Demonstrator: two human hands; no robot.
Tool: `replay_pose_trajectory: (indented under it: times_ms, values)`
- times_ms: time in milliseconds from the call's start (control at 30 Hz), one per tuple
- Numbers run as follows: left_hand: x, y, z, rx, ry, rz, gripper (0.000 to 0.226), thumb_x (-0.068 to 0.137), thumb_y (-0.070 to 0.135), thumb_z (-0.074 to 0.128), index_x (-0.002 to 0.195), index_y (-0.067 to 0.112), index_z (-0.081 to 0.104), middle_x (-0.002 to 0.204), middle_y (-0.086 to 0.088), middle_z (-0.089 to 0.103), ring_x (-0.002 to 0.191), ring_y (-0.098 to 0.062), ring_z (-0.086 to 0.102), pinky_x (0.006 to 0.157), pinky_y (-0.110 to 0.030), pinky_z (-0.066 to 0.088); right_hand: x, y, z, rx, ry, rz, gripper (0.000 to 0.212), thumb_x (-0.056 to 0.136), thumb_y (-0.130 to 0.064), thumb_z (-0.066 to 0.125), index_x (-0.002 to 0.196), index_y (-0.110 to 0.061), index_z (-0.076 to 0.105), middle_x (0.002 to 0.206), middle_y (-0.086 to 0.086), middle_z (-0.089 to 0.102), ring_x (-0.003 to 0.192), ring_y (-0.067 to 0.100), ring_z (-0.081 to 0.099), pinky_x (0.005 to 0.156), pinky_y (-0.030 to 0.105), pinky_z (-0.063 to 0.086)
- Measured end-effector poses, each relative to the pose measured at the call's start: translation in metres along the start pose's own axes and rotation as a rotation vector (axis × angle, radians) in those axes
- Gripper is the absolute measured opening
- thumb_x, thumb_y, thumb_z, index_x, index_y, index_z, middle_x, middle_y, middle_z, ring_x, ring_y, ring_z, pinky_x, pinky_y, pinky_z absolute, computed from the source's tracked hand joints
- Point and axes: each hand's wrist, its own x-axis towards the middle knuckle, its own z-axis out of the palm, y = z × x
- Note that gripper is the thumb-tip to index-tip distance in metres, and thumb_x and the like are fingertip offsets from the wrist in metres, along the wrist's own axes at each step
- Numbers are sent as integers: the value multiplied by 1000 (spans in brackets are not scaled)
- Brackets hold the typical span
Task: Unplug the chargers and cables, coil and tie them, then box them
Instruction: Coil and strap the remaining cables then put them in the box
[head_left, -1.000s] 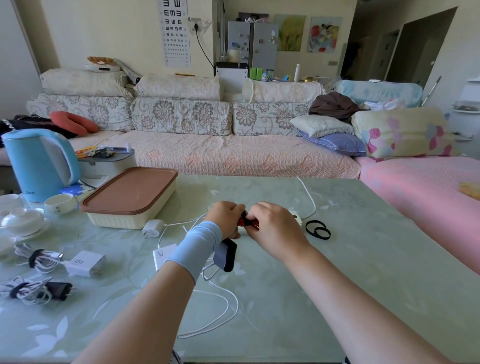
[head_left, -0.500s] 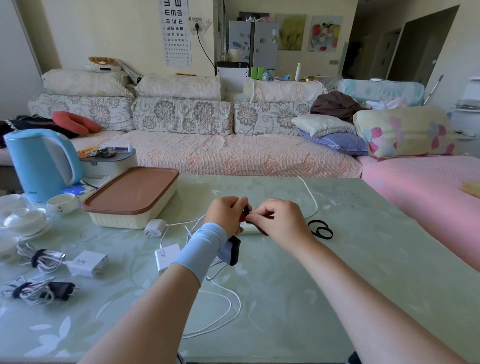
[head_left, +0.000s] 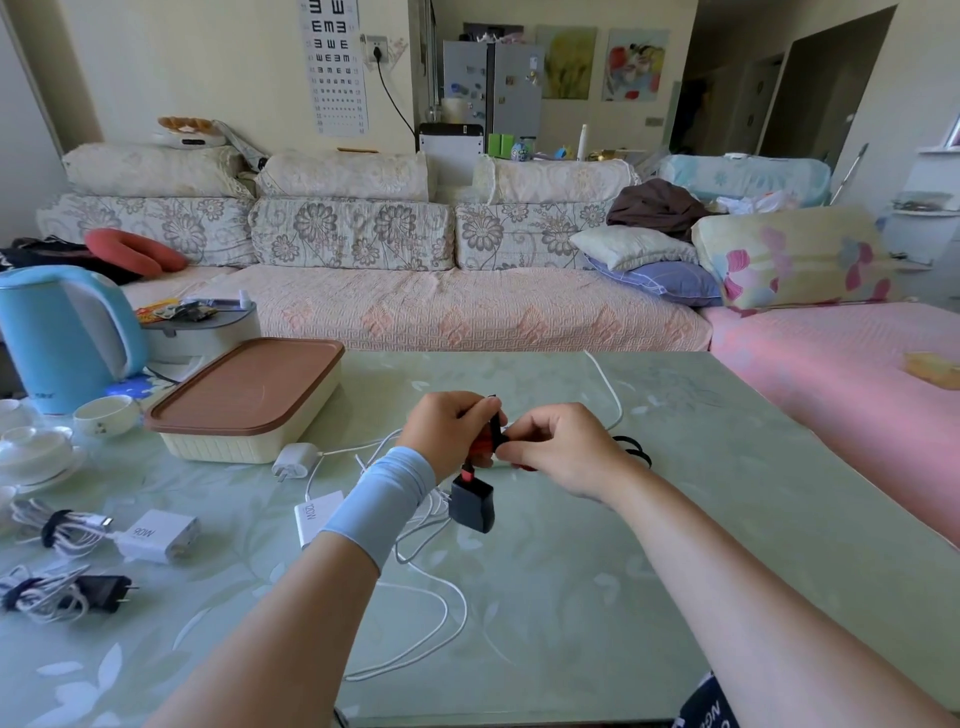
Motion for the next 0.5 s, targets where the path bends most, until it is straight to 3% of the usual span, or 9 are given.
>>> replay_pose_trajectory:
  times_ms: [133,233,367,500]
  values:
    - [-1,-1,-13,-176,-175,-75,29,95,31,58,86,8,72,84,-25,70,69,-31,66,74,-49,55,-1,0,-1,-146,59,-79,10,73,-26,85,73,-29,75,69,-13,71,62,1,56,64,24,44]
    - [0,-7,-25,-224,-281,-88,25,81,27,74,89,4,72,88,-23,68,80,-30,62,80,-46,50,0,-1,-3,-178,90,-142,10,74,-27,85,75,-28,75,68,-12,69,59,1,53,61,23,42]
    - [5,-14,-25,-93,-188,-56,6,82,15,75,76,14,76,76,-9,72,68,-20,60,71,-31,49,0,-1,-2,-283,87,-201,15,73,-25,85,72,-32,72,56,-22,60,53,-2,49,55,16,34]
    - [4,-10,-24,-208,-192,-112,6,83,10,74,83,5,74,77,-18,70,66,-25,64,70,-37,57,1,-3,-2,-354,118,-340,12,72,-22,86,76,-25,75,68,-12,66,62,3,55,60,23,41]
